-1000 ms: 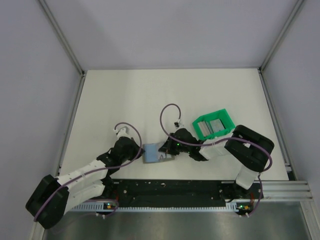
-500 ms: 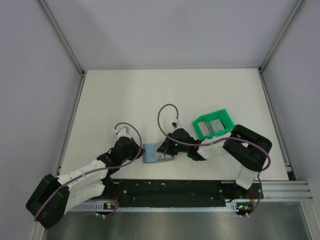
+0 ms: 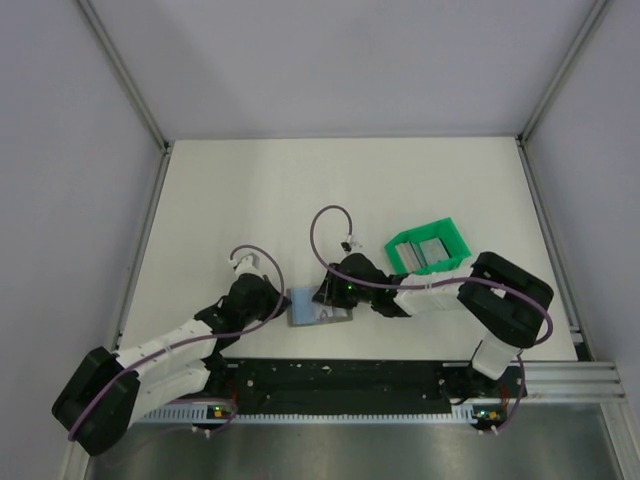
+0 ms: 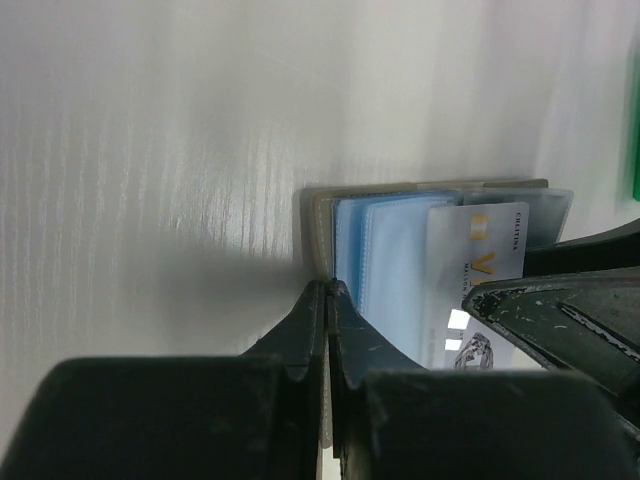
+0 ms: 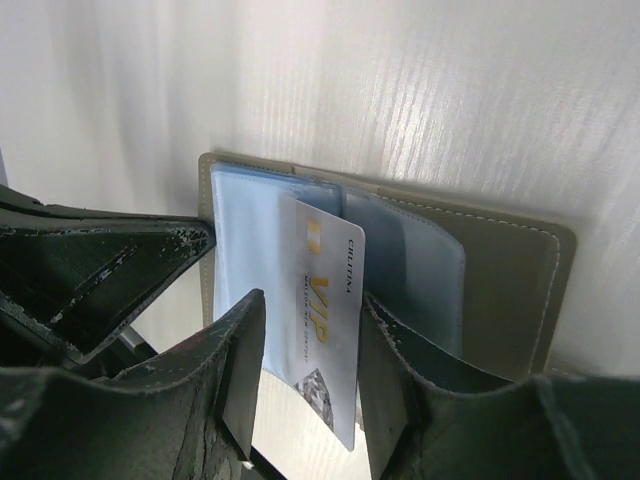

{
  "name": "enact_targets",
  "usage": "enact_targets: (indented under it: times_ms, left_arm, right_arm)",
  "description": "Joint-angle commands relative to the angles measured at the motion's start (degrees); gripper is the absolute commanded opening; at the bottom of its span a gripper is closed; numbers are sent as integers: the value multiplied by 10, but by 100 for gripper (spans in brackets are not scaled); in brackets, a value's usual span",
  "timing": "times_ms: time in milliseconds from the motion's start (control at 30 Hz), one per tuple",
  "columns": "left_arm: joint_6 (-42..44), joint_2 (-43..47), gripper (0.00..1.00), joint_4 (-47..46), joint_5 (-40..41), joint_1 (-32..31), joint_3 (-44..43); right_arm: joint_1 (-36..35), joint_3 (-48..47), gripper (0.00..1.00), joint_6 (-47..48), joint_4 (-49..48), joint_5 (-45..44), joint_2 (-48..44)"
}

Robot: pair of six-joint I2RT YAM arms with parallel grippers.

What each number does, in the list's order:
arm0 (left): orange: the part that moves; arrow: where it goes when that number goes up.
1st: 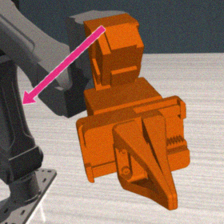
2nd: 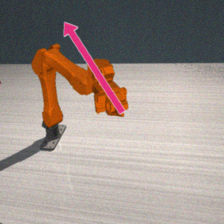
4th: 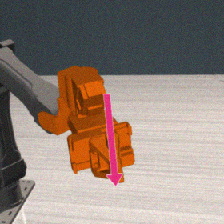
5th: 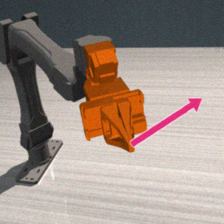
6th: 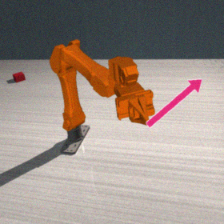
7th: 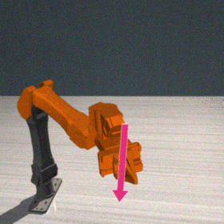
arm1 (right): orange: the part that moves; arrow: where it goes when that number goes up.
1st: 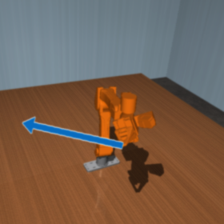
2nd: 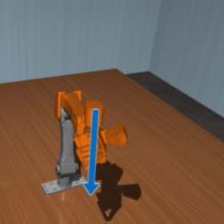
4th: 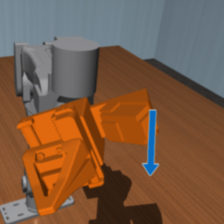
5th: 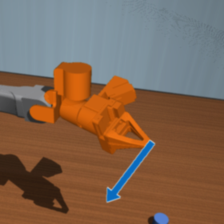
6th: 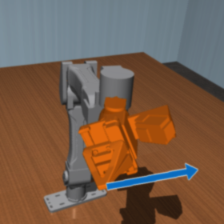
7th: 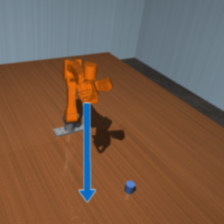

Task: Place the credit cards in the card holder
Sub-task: Insert the credit card into the card holder.

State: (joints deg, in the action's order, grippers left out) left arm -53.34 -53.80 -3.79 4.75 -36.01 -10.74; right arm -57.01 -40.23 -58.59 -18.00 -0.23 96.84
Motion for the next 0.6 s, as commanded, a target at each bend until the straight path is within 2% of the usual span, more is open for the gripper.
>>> enact_targets:
  times_ms: [0, 333, 567]
  left_arm:
    - [2, -6, 0, -3, 3, 1, 7]
    - [3, -9, 0, -4, 3, 0, 5]
    - [3, -10, 0, -7, 2, 1, 5]
  right_arm:
    - [-5, -25, 42, 44, 109, -57, -23]
    - [-7, -42, 43, 60, 148, -68, -31]
    - [-11, -49, 35, 66, 126, -40, -31]
